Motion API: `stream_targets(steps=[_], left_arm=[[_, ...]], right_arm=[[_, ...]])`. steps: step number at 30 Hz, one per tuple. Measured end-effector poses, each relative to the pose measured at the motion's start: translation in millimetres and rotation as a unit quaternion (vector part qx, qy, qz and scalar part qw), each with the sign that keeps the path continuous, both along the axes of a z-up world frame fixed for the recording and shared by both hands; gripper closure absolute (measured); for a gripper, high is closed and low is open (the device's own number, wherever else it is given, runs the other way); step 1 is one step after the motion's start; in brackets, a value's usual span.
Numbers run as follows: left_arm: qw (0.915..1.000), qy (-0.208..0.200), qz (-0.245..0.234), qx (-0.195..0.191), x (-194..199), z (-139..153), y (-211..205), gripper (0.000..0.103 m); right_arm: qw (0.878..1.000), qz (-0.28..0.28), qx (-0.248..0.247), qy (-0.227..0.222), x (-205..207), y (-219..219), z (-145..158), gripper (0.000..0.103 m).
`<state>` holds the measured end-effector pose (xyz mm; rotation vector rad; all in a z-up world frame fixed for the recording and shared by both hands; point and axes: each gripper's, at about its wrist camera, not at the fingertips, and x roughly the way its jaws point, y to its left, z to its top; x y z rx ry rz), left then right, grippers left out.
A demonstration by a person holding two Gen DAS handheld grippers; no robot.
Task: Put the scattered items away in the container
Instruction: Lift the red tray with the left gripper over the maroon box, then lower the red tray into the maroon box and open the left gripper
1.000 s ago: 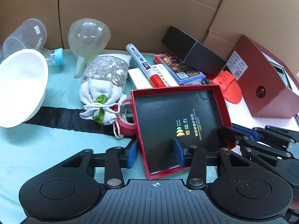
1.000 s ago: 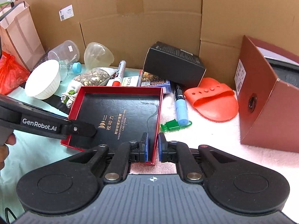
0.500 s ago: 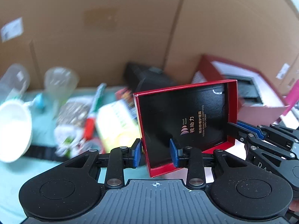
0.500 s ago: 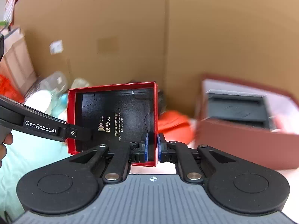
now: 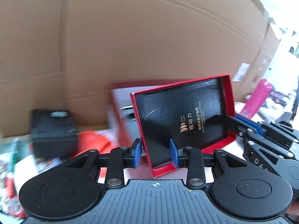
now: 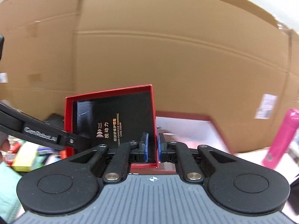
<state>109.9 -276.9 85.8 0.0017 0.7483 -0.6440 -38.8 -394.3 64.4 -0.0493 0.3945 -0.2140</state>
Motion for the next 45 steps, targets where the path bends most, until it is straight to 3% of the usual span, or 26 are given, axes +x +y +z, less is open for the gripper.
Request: stream_targets(steps=[4, 10, 18, 21, 26, 29, 30, 31, 32, 37, 40, 45], left_arm=[[0.9996, -0.012, -0.024, 0.007, 7, 3, -44, 0.069], [0.9983, 0.011, -0.057, 0.002, 25, -1, -95, 0.069], [0.9962, 0.021, -0.080, 0.029, 34, -27, -134, 0.063], [0.9962, 0.018, -0.079, 0.032, 36, -30, -138, 0.054], [0.9971, 0.006, -0.073, 0.020, 36, -29, -137, 0.048], [0.9971, -0.002, -0.073, 0.019, 31, -29, -139, 0.027], [0.9974, -0.008, -0.069, 0.018, 29, -29, -138, 0.016], [0.9977, -0.015, -0.065, 0.011, 27, -28, -135, 0.013], [0.9977, -0.020, -0.064, 0.001, 25, -27, -132, 0.011], [0.9977, -0.035, -0.058, -0.007, 20, -14, -120, 0.000], [0.9974, -0.052, -0.049, 0.006, 11, -10, -106, 0.000], [0.9972, -0.060, -0.035, 0.025, 0, -6, -90, 0.000]], right_arm=[[1.000, -0.028, 0.000, 0.004, 3, -36, 2, 0.092], [0.998, -0.065, -0.008, 0.009, 10, -78, 1, 0.092], [0.996, -0.085, -0.009, 0.030, 16, -108, -15, 0.091], [0.995, -0.089, -0.007, 0.042, 25, -109, -28, 0.091], [0.995, -0.078, 0.011, 0.055, 39, -119, -41, 0.086], [0.996, -0.062, 0.024, 0.060, 46, -124, -49, 0.084], [0.996, -0.063, 0.017, 0.060, 48, -123, -52, 0.079], [0.996, -0.065, 0.009, 0.056, 48, -121, -53, 0.059], [0.997, -0.061, 0.009, 0.049, 43, -115, -51, 0.048], [0.999, -0.041, 0.022, 0.019, 35, -105, -47, 0.010], [0.999, -0.054, 0.003, 0.002, 32, -99, -43, 0.004], [0.999, -0.039, 0.035, 0.008, 27, -96, -40, 0.001]])
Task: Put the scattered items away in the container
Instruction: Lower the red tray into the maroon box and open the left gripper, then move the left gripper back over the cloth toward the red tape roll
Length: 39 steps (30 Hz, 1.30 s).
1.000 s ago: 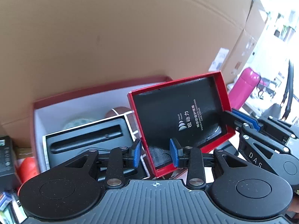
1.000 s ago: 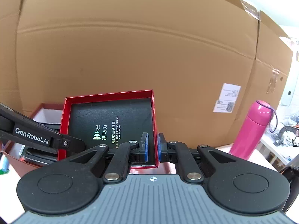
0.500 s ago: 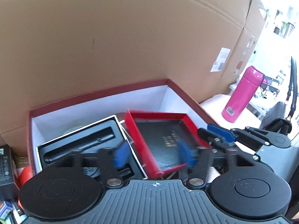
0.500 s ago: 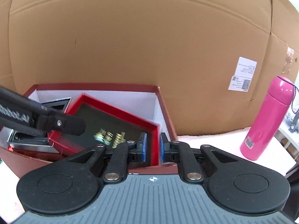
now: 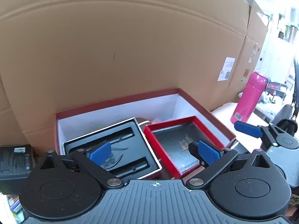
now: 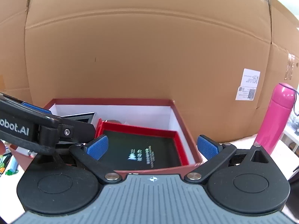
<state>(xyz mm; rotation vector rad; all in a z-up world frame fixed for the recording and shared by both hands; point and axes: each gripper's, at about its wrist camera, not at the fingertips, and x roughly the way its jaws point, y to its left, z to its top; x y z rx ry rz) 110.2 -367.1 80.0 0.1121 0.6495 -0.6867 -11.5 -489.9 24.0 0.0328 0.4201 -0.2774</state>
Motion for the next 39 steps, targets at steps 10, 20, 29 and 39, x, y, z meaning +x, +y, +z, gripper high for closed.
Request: stream_targets(steps=[10, 20, 29, 39], left_arm=[[0.9999, -0.002, 0.015, 0.005, -17, 1, 24, 0.000], [0.9992, 0.002, 0.038, 0.007, -37, -1, 59, 0.000], [0.9973, -0.002, 0.072, 0.013, -57, -12, 106, 0.000], [0.9930, 0.015, 0.117, -0.001, -73, -30, 187, 0.000]], right_arm=[[1.000, 0.007, -0.013, 0.010, -15, 25, 5, 0.000], [0.999, 0.030, -0.020, 0.015, -31, 59, 10, 0.000], [0.998, 0.062, -0.016, 0.027, -38, 102, 5, 0.000], [0.993, 0.110, 0.000, 0.038, -39, 164, -8, 0.000]])
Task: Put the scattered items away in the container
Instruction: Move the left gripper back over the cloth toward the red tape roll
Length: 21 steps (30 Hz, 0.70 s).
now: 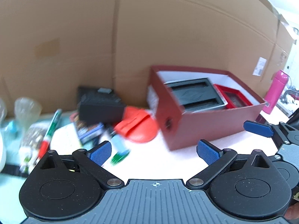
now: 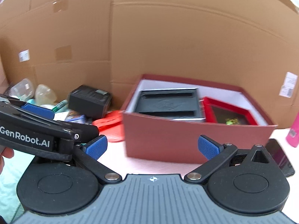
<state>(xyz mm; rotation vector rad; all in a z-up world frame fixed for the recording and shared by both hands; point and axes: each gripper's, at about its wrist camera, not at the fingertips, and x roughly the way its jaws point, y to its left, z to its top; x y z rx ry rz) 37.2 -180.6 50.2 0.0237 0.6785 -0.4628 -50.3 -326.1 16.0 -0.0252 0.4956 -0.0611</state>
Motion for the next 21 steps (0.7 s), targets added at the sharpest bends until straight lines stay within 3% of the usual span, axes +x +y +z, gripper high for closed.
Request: stream_targets(steps=[6, 11, 21], left_arm=[[0.9989, 0.022, 0.039, -0.012, -4, -22, 58, 0.000], [0.9964, 0.049, 0.065, -0.025, 5, -41, 99, 0.004], [0.9913, 0.081, 0.099, -0.029, 27, -69, 144, 0.014]], right_arm=[[0.999, 0.040, 0.000, -0.004, 2, 47, -18, 0.000], [0.996, 0.082, 0.006, 0.019, 12, 81, -34, 0.000], [0.990, 0.136, -0.006, 0.042, 35, 123, -54, 0.004]])
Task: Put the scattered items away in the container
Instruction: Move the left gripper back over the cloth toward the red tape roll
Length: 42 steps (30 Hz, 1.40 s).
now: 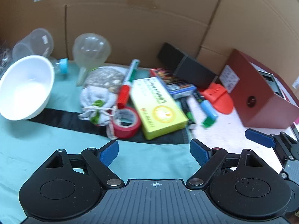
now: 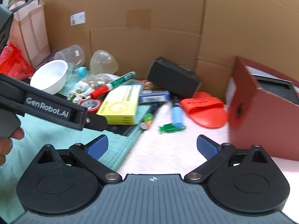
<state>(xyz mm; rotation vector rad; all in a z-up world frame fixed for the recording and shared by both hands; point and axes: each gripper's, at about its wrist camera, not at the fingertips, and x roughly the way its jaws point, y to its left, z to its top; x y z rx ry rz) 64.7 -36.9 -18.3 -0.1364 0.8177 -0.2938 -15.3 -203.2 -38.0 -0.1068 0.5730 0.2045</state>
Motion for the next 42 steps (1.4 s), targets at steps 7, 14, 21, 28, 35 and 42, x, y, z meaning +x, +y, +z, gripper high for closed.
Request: stream_targets(steps=[7, 14, 21, 28, 35, 42], left_arm=[[0.9999, 0.004, 0.014, 0.007, 15, 0, 21, 0.025], [0.9996, 0.006, 0.024, 0.016, 28, 0, 36, 0.044], [0.9995, 0.006, 0.027, 0.011, 36, -2, 48, 0.050], [0.9988, 0.005, 0.048, 0.009, 53, -5, 61, 0.047], [0.9984, 0.005, 0.056, 0.009, 74, -8, 65, 0.046], [0.9985, 0.007, 0.054, 0.006, 73, -10, 68, 0.047]], right_arm=[[0.999, 0.032, 0.009, 0.014, 16, 22, -7, 0.015], [0.999, 0.049, 0.019, 0.014, 31, 38, -5, 0.031], [0.993, 0.107, 0.025, 0.046, 37, 68, -10, 0.054], [0.990, 0.123, 0.034, 0.055, 45, 83, -15, 0.054], [0.993, 0.105, 0.034, 0.047, 60, 93, -17, 0.050], [0.993, 0.109, 0.028, 0.046, 63, 94, -17, 0.054]])
